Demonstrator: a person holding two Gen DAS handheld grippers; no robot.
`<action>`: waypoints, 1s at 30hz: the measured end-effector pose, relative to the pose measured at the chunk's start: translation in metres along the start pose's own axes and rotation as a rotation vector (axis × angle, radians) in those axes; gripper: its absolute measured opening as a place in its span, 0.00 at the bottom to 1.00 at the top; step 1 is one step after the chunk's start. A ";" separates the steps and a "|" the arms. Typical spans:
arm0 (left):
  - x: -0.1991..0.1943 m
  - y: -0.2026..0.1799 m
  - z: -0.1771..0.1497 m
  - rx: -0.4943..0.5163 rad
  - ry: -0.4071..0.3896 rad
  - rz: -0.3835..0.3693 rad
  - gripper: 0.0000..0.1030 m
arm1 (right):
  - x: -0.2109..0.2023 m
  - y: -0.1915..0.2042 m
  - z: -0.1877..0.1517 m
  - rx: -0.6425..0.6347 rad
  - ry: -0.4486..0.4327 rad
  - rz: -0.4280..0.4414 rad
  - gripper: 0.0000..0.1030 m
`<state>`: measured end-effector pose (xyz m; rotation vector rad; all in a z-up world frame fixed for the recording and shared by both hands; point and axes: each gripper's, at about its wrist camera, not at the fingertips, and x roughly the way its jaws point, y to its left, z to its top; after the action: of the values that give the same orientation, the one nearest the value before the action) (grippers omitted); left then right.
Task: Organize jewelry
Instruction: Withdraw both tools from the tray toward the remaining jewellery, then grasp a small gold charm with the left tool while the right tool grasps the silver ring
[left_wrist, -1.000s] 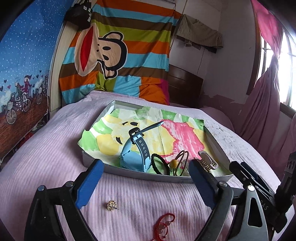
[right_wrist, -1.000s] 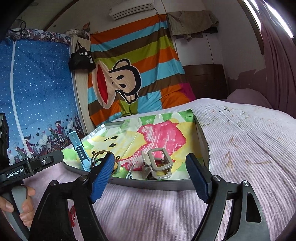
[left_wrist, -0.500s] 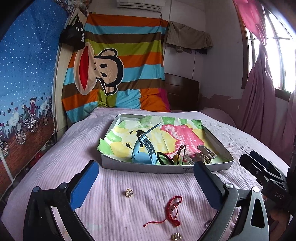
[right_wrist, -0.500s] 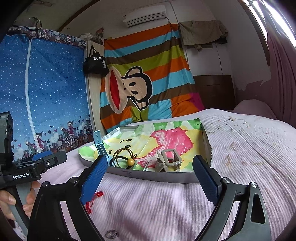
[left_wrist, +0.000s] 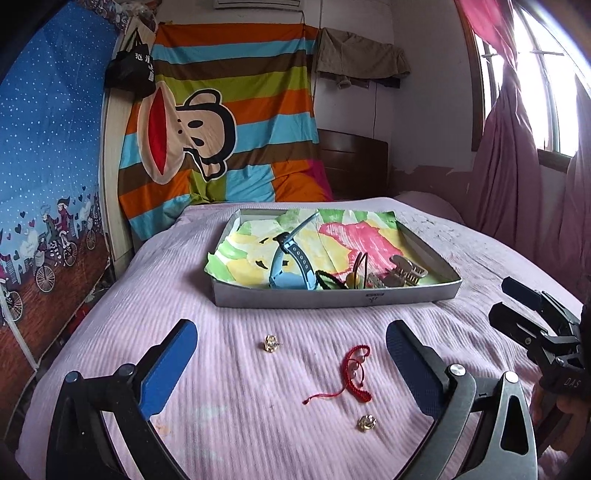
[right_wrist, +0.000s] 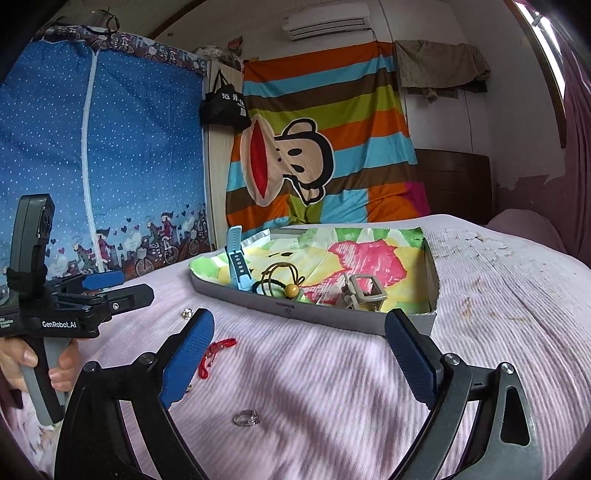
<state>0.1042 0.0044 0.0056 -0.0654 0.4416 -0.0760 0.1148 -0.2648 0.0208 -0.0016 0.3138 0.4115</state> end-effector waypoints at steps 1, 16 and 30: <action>0.001 0.001 -0.002 0.001 0.012 -0.001 1.00 | 0.000 0.000 -0.002 -0.007 0.010 0.001 0.88; 0.009 -0.012 -0.019 0.066 0.150 -0.111 0.91 | 0.023 0.009 -0.025 -0.037 0.182 0.064 0.58; 0.020 -0.014 -0.031 0.019 0.269 -0.252 0.47 | 0.036 0.018 -0.035 -0.056 0.284 0.136 0.32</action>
<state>0.1081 -0.0131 -0.0300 -0.0926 0.7002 -0.3397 0.1287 -0.2360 -0.0224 -0.0948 0.5847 0.5560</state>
